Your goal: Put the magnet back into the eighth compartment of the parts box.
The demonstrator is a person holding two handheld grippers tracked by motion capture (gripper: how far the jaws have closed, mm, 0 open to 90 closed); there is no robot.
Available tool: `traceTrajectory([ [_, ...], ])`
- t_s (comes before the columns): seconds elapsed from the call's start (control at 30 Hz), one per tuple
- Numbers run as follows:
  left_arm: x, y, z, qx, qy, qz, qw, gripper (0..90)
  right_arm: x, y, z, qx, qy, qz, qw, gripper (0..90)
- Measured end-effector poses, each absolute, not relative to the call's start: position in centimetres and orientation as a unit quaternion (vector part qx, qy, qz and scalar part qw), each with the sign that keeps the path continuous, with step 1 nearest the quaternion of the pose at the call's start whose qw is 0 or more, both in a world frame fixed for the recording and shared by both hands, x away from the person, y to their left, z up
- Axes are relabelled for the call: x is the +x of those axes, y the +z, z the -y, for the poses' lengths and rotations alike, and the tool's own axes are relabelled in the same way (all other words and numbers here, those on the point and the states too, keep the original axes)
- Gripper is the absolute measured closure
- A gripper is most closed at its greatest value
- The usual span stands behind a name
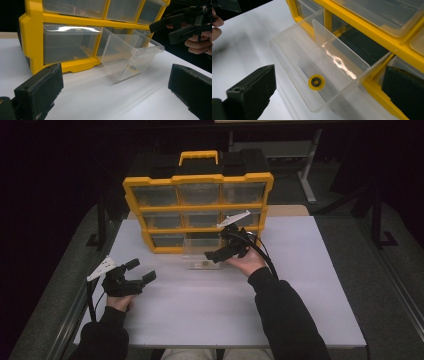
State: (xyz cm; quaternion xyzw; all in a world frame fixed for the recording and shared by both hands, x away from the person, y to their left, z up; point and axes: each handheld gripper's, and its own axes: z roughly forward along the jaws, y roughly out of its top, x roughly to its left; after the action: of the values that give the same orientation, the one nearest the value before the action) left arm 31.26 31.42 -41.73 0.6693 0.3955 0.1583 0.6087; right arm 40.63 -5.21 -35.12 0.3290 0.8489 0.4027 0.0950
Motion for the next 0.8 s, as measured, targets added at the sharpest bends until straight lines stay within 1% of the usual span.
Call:
traceTrajectory([
  [0.4, 31.3, -41.7, -31.4, 0.670, 0.158, -0.397, 0.607, 0.0, 39.6, -35.0, 7.3, 0.339, 0.418, -0.837, 0.101, 0.0],
  [0.8, 31.3, -41.7, -31.3, 0.671, 0.161, -0.395, 0.606, 0.0, 37.7, -35.5, 10.1, 0.350, 0.439, -0.820, 0.112, 0.0],
])
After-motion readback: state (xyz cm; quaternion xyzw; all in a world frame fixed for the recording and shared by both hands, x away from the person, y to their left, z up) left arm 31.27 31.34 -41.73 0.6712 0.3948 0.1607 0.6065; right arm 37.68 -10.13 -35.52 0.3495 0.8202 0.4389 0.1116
